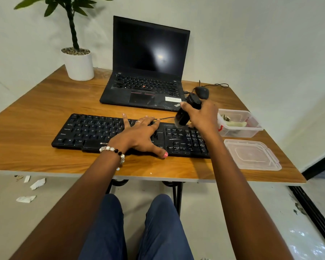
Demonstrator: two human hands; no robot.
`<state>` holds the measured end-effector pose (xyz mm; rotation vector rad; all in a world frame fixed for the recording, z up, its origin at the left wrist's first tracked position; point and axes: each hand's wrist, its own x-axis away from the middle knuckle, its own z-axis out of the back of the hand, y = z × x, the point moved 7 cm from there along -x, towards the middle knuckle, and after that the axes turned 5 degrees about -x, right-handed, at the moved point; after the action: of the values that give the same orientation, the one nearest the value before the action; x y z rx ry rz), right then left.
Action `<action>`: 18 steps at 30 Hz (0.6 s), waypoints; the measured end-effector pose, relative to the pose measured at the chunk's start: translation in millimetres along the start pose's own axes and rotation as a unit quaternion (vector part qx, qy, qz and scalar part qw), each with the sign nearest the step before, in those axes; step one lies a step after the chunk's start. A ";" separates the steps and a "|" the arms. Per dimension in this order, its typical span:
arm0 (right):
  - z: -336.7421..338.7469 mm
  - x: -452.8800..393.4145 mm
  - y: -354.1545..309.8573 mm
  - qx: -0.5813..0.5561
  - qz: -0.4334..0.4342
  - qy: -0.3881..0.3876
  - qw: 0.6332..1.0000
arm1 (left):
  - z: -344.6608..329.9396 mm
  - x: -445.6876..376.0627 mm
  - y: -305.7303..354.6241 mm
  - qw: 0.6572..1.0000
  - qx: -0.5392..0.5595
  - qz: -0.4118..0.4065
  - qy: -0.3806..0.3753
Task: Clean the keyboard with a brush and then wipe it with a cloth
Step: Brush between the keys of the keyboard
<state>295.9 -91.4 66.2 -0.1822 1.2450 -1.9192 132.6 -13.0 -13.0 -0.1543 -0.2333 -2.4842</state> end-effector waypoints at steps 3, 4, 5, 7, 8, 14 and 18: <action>-15.2 9.6 8.3 -0.145 -0.059 -0.056 0.986 | 2.1 -1.1 0.7 1.000 0.001 -0.001 0.013; -19.5 12.6 13.6 -0.154 -0.075 -0.069 0.983 | 1.8 -0.9 0.1 1.000 0.001 0.001 0.016; -21.3 15.1 17.3 -0.143 -0.080 -0.070 0.984 | 0.8 -0.6 -0.4 1.000 -0.001 0.003 0.019; -17.4 15.0 22.2 -0.076 -0.064 -0.037 0.994 | -1.3 -0.6 -1.0 1.000 -0.009 0.002 0.026; -13.1 13.1 19.9 -0.026 -0.042 -0.015 0.999 | -1.9 -0.5 -0.9 0.999 -0.011 0.002 0.030; -16.1 12.5 6.8 -0.051 -0.017 -0.028 0.998 | -2.1 -0.7 0.5 0.999 -0.007 0.003 0.034; -6.8 15.3 14.6 0.012 -0.015 0.000 1.000 | -2.7 -0.8 -0.2 0.999 -0.008 -0.001 0.039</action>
<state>290.5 -99.9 46.4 -0.1893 1.2259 -1.9588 133.0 -12.9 -15.8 -0.0623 -0.1814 -2.4877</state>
